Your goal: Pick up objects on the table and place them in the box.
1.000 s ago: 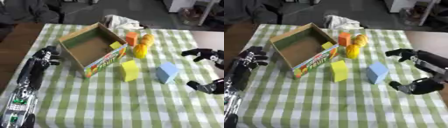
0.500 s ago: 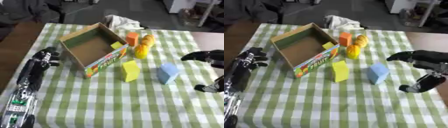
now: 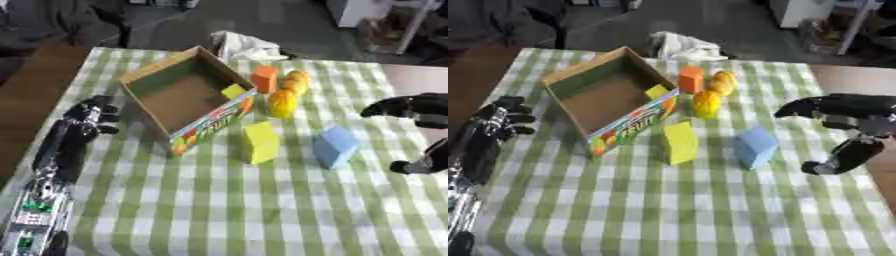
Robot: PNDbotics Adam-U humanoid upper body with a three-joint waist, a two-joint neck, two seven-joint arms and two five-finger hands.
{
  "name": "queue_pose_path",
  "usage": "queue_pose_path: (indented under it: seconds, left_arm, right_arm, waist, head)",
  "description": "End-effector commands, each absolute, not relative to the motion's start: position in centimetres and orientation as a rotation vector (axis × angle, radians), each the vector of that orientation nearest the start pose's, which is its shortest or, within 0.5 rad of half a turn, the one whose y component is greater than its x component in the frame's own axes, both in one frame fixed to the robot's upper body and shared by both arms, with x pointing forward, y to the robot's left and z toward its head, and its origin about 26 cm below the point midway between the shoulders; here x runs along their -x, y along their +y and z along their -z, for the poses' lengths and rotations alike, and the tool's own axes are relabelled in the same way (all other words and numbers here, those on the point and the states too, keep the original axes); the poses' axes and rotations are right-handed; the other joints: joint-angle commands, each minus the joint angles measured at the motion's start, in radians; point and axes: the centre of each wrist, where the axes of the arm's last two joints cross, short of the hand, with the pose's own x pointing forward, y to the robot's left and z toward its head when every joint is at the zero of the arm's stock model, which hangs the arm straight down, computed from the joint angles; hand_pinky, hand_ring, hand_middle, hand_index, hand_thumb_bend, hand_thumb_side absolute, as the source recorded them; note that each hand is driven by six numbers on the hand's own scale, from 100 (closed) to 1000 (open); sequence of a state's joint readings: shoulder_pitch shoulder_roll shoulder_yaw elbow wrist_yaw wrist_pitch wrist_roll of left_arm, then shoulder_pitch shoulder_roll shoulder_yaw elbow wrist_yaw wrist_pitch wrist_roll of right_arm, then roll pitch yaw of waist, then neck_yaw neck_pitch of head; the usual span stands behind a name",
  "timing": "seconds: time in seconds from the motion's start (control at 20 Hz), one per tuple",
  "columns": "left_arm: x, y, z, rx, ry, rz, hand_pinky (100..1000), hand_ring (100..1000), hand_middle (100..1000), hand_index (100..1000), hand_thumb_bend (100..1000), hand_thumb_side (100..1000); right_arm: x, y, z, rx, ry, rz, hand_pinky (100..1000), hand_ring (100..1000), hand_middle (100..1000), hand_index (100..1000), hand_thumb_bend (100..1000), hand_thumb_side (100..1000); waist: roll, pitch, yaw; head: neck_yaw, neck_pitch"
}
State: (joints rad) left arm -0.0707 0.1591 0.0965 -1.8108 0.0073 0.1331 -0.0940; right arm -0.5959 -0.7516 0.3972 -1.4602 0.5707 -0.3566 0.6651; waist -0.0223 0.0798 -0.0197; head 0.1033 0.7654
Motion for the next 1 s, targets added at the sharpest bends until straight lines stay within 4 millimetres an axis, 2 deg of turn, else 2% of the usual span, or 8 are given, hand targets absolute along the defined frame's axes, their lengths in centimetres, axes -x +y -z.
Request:
queue_pose_path:
  seconds: [0.05,0.55,1.0]
  left_arm:
    - [-28.7,29.2,-8.7,-0.124,-1.757,0.174,647,687,632,778,166,699]
    - [-28.7,29.1,-8.6,-0.118,-1.756,0.172,647,687,632,778,164,699]
    - [-28.7,29.0,-8.6,-0.114,-1.755,0.170,647,687,632,778,164,699]
  right_arm:
    - [-39.4,-30.1,-17.8,0.538,-1.261,-2.065,968,1000,955,1000,457,231]
    - [-40.8,-29.0,-16.0,0.523,-1.263,-2.091,968,1000,955,1000,455,228]
    - [-41.3,-27.6,-16.3,0.529,-1.328,-2.095,970,1000,952,1000,449,224]
  waist:
    - [0.002,-0.012,0.001]
    - [0.008,-0.014,0.002]
    - [0.011,-0.015,0.007]
  head:
    - [-0.004,0.005]
    - [-0.007,0.005]
    - [-0.011,0.005]
